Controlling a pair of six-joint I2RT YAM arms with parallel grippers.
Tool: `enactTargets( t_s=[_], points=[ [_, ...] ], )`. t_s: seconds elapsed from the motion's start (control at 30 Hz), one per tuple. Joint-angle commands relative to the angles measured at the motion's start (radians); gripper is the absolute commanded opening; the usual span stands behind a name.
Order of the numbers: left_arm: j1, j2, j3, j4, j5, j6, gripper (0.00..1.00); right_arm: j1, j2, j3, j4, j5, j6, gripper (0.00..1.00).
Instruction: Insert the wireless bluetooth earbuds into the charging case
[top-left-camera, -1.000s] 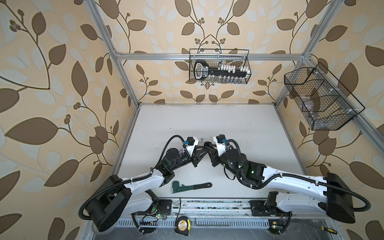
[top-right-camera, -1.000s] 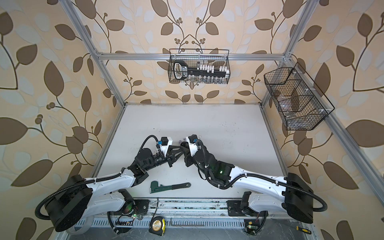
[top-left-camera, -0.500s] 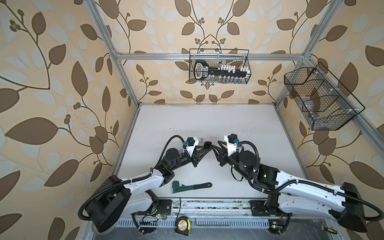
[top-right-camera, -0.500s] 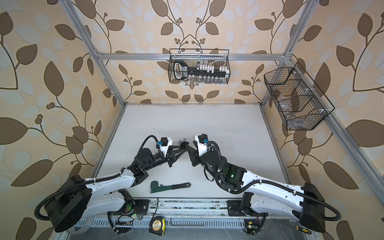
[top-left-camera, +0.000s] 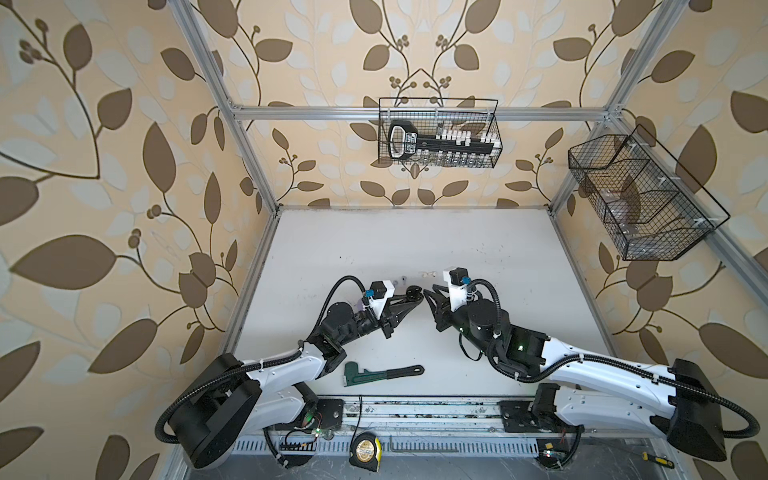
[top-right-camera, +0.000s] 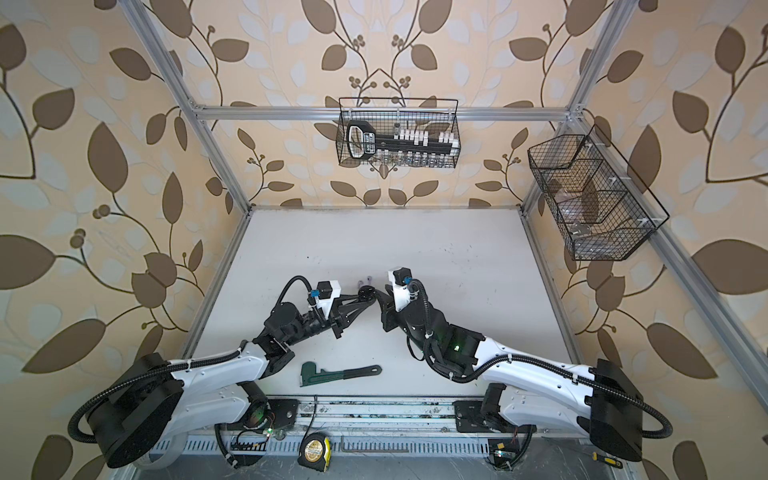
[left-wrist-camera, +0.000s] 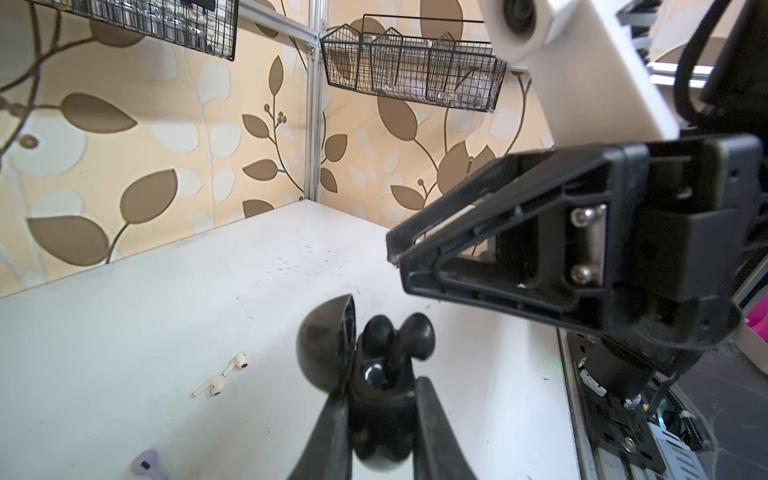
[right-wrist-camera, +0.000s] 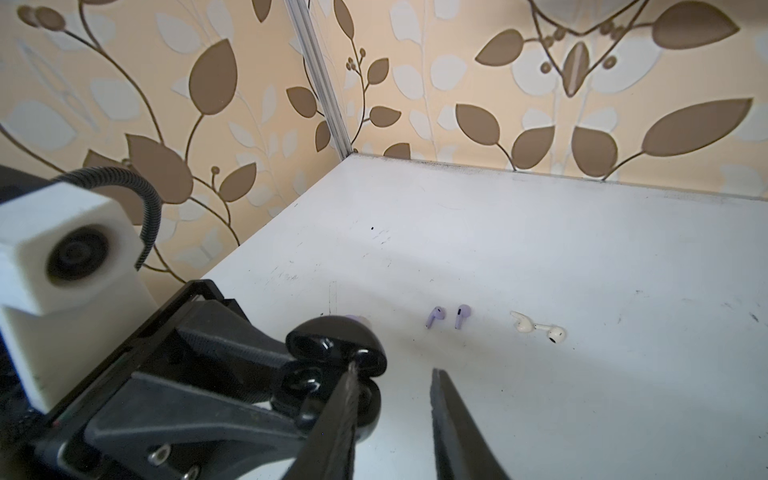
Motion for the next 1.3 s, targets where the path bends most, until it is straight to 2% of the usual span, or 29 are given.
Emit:
enactTargets(
  t_s=[0.0, 0.57, 0.8, 1.27],
  points=[
    [0.006, -0.033, -0.014, 0.087, -0.010, 0.022, 0.00, 0.006, 0.019, 0.014, 0.000, -0.005, 0.000, 0.31],
    [0.005, -0.040, -0.008, 0.068, -0.009, 0.026, 0.00, 0.038, 0.048, 0.030, 0.016, -0.043, -0.026, 0.30],
    [0.006, -0.035, -0.008, 0.073, -0.004, 0.027, 0.00, 0.044, 0.065, 0.045, 0.003, -0.039, -0.025, 0.42],
    [0.005, -0.029, 0.005, 0.050, 0.033, 0.046, 0.00, 0.043, 0.076, 0.071, -0.035, -0.008, -0.019, 0.53]
  ],
)
